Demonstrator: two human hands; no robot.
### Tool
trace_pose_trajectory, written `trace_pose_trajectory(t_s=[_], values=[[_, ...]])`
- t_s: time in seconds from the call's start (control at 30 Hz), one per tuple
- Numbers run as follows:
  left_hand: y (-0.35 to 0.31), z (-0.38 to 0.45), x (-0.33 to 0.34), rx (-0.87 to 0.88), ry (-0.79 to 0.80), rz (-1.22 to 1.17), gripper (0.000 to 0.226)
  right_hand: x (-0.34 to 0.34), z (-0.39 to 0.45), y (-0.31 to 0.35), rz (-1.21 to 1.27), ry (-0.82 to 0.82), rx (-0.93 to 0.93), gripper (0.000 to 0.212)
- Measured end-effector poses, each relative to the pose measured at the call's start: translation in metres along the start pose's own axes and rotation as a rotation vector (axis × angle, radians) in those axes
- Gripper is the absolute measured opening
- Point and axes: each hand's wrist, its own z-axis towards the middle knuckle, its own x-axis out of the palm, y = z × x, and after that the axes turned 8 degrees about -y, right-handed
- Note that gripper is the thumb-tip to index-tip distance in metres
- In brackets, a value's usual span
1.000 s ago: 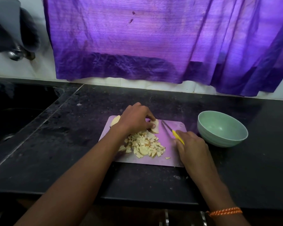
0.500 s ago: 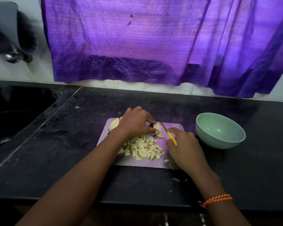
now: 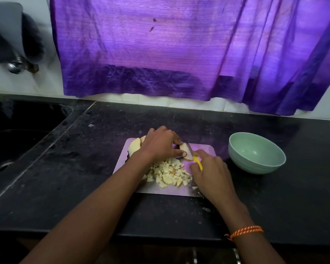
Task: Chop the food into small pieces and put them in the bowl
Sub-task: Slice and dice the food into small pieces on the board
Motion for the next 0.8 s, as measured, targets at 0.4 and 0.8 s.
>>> trace_pose_trajectory(t_s=[0.4, 0.8], values=[[-0.005, -0.003, -0.004, -0.025, 0.014, 0.008, 0.049, -0.013, -0.036, -0.005, 0.005, -0.008, -0.039, 0.032], [-0.004, -0.001, -0.004, -0.031, -0.042, 0.027, 0.044, -0.032, -0.067, -0.015, 0.099, -0.093, -0.031, 0.039]])
